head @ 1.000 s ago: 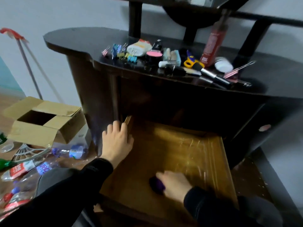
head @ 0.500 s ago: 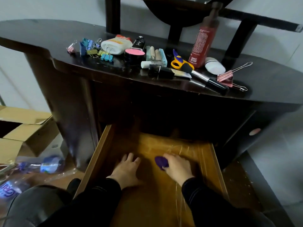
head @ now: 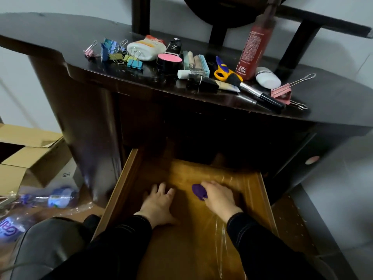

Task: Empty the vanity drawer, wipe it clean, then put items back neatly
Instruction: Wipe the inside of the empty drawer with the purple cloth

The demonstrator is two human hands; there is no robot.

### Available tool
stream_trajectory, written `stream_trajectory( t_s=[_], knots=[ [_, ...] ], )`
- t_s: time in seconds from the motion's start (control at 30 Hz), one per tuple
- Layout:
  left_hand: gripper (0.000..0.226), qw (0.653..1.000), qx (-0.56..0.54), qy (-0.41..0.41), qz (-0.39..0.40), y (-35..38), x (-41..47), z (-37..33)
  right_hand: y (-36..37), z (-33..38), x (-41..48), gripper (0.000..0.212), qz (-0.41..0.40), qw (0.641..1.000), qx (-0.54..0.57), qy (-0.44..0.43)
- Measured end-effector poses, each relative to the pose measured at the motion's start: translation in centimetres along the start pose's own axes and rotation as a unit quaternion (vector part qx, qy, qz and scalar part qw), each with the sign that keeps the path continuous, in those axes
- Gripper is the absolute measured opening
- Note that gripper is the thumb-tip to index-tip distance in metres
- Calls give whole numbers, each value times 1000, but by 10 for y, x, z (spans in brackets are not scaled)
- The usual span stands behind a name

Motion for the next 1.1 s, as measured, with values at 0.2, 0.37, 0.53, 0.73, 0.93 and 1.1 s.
stream_trajectory(
  t_s=[0.2,0.37,0.53,0.73,0.93,1.1],
  knots=[
    [112,1000,-24,4,10,-4,-6,1,23,13,-71,51,34,997,-15,-71],
    [112,999,-39,9,14,-1,-4,4,12,12,-38,43,13,999,-15,-39],
    [109,1000,-12,8,4,3,3,3,-1,26,26,40,-33,999,-23,22],
    [105,1000,-7,4,0,5,5,2,-4,50,74,29,-56,997,-34,50],
    [102,1000,-12,5,15,0,1,1,-13,-3,77,30,-51,992,-57,99],
    [102,1000,-12,9,22,-4,-2,-1,-26,-35,52,33,-46,988,-69,130]
  ],
)
Point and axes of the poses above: each hand's wrist, its own x-axis towards the middle knuckle, its own y-axis out of the palm, z = x × y, the point moved 1 cm from there along x, towards the middle knuckle, and after that the axes turned 3 degrees about x, right-handed, at the moved point
